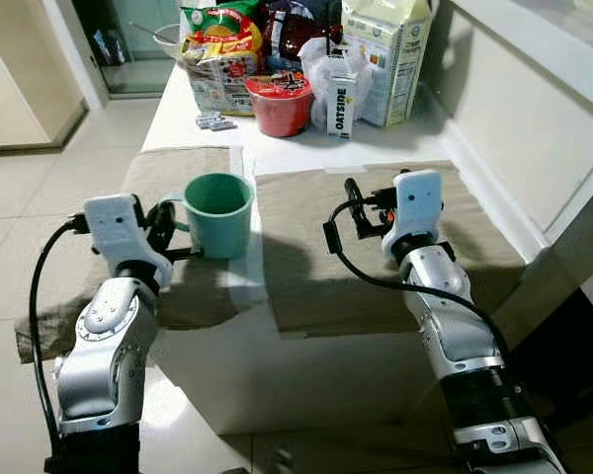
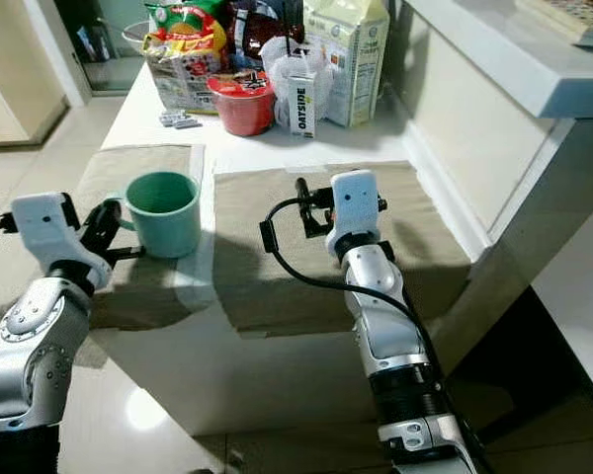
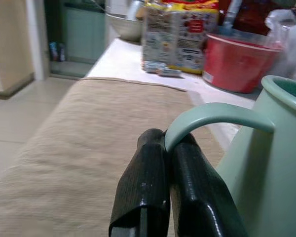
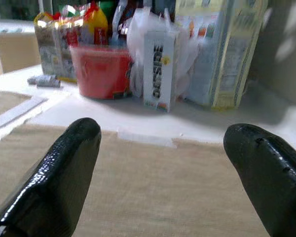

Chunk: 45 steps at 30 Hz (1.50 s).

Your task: Setting the table

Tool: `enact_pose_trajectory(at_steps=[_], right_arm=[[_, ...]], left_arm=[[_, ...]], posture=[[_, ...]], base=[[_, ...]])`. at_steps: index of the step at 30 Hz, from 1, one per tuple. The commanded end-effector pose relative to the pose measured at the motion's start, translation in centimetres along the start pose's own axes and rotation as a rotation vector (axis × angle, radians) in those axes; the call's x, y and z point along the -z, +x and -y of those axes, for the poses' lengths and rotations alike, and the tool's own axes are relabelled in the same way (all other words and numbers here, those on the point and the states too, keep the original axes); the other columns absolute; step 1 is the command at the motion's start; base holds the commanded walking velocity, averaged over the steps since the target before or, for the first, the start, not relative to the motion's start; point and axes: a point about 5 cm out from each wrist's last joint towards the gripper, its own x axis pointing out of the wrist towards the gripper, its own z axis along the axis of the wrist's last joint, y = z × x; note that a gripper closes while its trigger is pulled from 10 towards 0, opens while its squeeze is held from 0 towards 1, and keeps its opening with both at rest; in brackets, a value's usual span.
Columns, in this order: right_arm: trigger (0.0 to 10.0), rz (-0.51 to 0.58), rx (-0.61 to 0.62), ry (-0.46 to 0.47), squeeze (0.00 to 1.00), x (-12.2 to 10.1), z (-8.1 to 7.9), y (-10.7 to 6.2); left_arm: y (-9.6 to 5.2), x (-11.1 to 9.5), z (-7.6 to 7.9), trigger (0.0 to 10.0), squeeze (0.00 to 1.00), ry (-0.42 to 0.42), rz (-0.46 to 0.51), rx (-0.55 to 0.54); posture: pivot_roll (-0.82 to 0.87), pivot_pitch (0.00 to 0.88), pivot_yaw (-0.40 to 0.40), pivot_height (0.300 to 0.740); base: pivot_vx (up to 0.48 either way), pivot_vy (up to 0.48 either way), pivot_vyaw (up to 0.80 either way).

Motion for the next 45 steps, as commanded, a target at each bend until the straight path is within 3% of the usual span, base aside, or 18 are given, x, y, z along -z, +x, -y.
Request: enact_pose_trajectory(at_steps=[1, 6, 10, 13, 19, 26, 45], right_arm=[[10.0, 0.050, 0.028, -0.041, 0.00, -0.6, 0.4, -0.8], [10.0, 0.109, 0.055, -0.110, 0.00, -1.3, 0.7, -2.7], [10.0, 0.115, 0.033, -0.116, 0.00, -1.3, 0.4, -3.8], [10.0, 0.045, -0.005, -0.075, 0.00, -0.1, 0.1, -3.7], [10.0, 0.022, -0.005, -0.073, 0.00, 0.1, 0.0, -3.9], [10.0, -0.003, 0.006, -0.066, 0.00, 0.4, 0.3, -3.1], [10.0, -0.102, 0.003, 0.024, 0.00, 1.9, 0.1, -2.4]], left_arm=[[-0.9, -0.4, -1.0, 0.0, 0.00, 0.010, 0.023, -0.069], [-2.5, -0.5, -1.7, 0.0, 0.00, 0.028, 0.034, -0.117], [-3.2, -0.3, -1.2, 0.0, 0.00, 0.034, 0.027, -0.094], [-3.1, -0.2, -0.4, 0.0, 0.00, 0.045, 0.033, -0.053], [-3.2, -0.2, 0.5, 0.0, 0.00, 0.025, 0.021, 0.029], [-2.1, -1.0, 0.5, 0.0, 0.00, 0.041, 0.039, 0.034], [-1.6, -1.7, 1.2, 0.0, 0.00, 0.009, 0.092, 0.030]], posture=[[-0.08, 0.000, 0.052, 0.740], [-0.08, 0.000, 0.052, 0.740], [-0.08, 0.000, 0.048, 0.740], [-0.09, 0.000, 0.042, 0.740], [-0.08, 0.000, 0.030, 0.740], [-0.08, 0.000, 0.039, 0.740], [-0.09, 0.011, 0.034, 0.740]], base=[[0.000, 0.000, 0.00], [0.000, 0.000, 0.00], [0.000, 0.000, 0.00], [0.000, 0.000, 0.00], [0.000, 0.000, 0.00], [0.000, 0.000, 0.00], [0.000, 0.000, 0.00]])
